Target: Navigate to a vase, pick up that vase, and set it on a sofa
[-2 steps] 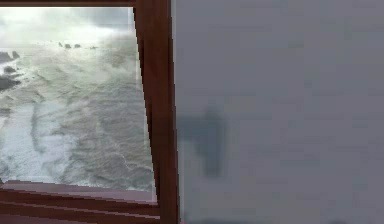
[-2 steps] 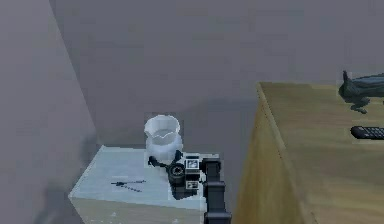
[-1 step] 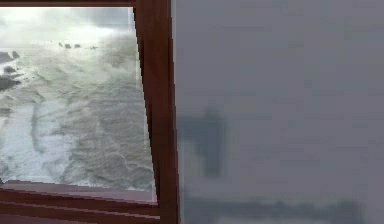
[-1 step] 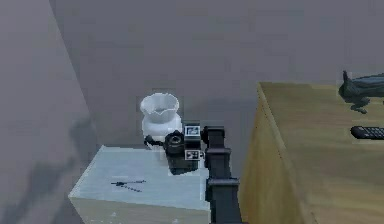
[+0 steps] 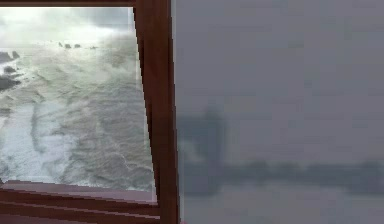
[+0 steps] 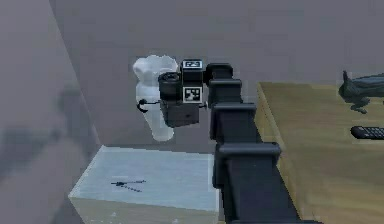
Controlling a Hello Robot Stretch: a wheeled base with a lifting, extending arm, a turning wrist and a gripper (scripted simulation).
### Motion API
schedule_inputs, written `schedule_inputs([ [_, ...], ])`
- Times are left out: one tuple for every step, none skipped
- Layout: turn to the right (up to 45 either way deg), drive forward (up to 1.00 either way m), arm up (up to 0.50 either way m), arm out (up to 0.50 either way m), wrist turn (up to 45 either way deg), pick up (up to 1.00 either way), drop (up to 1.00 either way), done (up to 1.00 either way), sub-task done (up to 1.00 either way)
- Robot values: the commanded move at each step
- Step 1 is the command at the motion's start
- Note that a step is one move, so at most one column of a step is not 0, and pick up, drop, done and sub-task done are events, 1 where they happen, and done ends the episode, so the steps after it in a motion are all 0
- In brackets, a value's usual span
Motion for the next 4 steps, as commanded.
schedule_inputs([
  [0.0,0.0,0.0,0.0,-45.0,0.0,0.0,0.0,0.0],
  [0.0,0.0,0.0,0.0,-45.0,0.0,0.0,0.0,0.0],
  [0.0,0.0,0.0,0.0,-21.0,0.0,0.0,0.0,0.0],
  [0.0,0.0,0.0,-0.2,0.0,0.0,0.0,0.0,0.0],
])
